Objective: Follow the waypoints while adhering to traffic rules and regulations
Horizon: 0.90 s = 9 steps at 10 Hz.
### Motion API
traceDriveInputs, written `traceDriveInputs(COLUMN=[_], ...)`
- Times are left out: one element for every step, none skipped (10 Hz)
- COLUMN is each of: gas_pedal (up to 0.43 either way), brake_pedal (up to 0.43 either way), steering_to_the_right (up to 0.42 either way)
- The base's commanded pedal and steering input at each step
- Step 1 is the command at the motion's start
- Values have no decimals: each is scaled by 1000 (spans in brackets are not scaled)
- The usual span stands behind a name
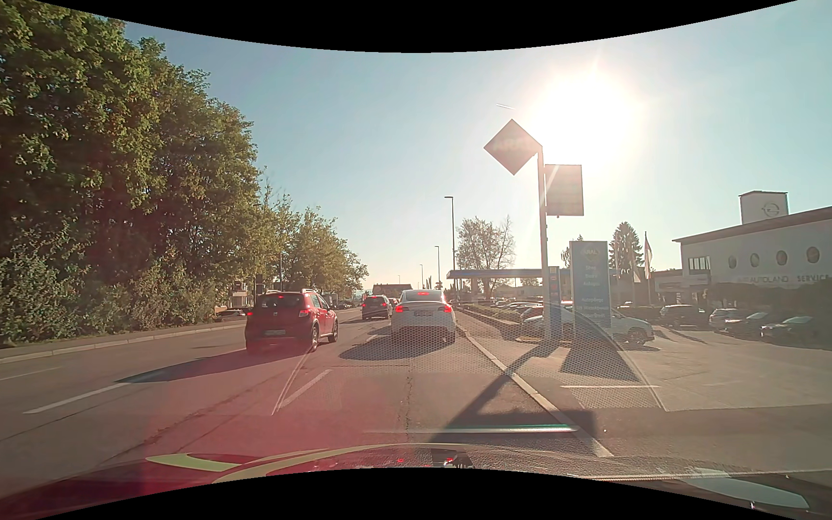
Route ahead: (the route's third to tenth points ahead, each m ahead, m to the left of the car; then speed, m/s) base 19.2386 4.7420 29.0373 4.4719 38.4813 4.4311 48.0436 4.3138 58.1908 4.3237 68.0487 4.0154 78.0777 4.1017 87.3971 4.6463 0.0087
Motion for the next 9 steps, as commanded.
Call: traceDriveInputs(gas_pedal=[0, 0, 0, 0, 0, 0, 0, 0, 0], brake_pedal=[268, 262, 268, 268, 262, 262, 268, 268, 262], steering_to_the_right=[-1, -1, -1, -1, -1, -1, -1, -1, -1])
